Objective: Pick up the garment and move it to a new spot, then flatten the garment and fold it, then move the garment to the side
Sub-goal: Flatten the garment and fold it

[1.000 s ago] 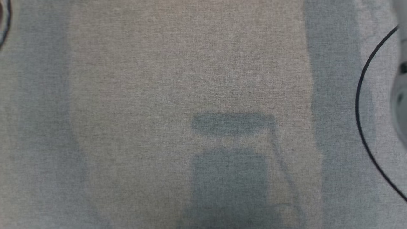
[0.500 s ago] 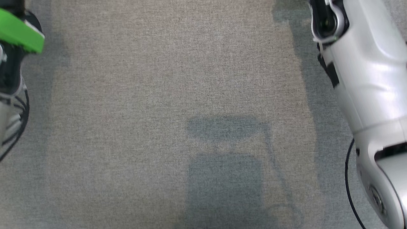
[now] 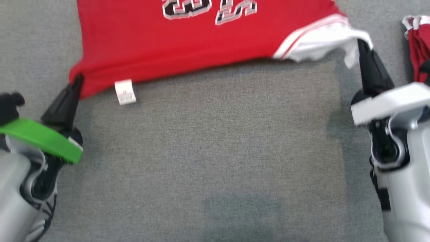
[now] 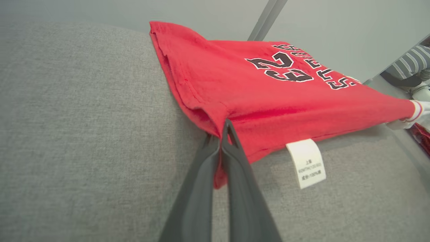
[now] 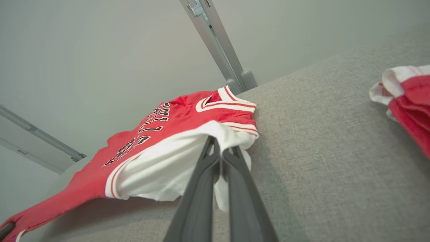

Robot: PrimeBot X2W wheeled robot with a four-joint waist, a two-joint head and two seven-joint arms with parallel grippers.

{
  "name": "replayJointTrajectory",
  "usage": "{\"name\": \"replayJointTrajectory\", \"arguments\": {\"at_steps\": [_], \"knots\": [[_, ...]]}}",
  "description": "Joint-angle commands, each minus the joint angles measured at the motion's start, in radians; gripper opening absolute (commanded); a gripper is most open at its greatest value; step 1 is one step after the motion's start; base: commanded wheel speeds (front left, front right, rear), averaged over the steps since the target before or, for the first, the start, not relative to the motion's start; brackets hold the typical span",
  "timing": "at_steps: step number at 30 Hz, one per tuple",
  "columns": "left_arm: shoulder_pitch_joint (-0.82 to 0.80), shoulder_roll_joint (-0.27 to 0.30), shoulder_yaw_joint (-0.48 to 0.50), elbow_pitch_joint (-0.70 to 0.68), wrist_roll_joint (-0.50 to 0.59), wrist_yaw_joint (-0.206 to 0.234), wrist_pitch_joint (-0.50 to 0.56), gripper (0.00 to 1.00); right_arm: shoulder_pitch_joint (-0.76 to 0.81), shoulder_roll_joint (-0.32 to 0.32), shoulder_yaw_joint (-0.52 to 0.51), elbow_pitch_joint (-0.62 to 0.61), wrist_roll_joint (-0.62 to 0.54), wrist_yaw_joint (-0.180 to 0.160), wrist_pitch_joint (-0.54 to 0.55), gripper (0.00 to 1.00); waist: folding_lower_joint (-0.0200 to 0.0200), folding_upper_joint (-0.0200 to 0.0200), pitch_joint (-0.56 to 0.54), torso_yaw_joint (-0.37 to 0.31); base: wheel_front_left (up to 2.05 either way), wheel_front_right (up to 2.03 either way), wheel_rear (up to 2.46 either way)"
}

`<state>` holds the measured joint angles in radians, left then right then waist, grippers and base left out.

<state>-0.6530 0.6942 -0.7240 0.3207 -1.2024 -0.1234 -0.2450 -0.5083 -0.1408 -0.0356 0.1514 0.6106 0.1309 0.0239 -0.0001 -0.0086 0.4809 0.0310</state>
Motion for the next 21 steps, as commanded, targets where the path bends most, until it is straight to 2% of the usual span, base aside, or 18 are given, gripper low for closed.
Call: {"name": "replayJointTrajectory", "arguments": {"at_steps": [1, 6, 9, 14, 21], "knots": [[0.047, 0.015, -0.004, -0.009, 0.002, 0.013, -0.006, 0.0, 0.057, 0.011, -0.021, -0.046, -0.014, 0.0, 0.029, 0.0, 0.0001, 0.0086, -0.077, 0.002, 0.0, 0.0, 0.0], [0.179, 0.029, 0.004, -0.062, -0.014, 0.048, -0.014, 0.0, 0.283, 0.06, -0.065, -0.24, -0.069, 0.0, 0.164, 0.0, 0.0001, 0.0086, -0.128, 0.015, 0.0, 0.0, 0.0], [0.251, 0.037, 0.01, -0.083, 0.013, 0.076, -0.019, 0.0, 0.405, 0.075, -0.076, -0.318, -0.094, 0.0, 0.22, 0.0, 0.0001, 0.0086, -0.146, 0.023, 0.0, 0.0, 0.0], [0.368, 0.013, 0.03, -0.111, 0.048, 0.105, -0.022, 0.0, 0.587, 0.084, -0.1, -0.373, -0.081, -0.001, 0.282, 0.0, 0.0001, 0.0086, -0.172, 0.04, 0.0, 0.0, 0.0], [0.547, -0.029, 0.078, -0.169, 0.077, 0.135, -0.02, 0.0, 0.76, 0.088, -0.135, -0.374, -0.081, -0.001, 0.294, 0.0, 0.0001, 0.0086, -0.195, 0.048, 0.0, 0.0, 0.0]]}}
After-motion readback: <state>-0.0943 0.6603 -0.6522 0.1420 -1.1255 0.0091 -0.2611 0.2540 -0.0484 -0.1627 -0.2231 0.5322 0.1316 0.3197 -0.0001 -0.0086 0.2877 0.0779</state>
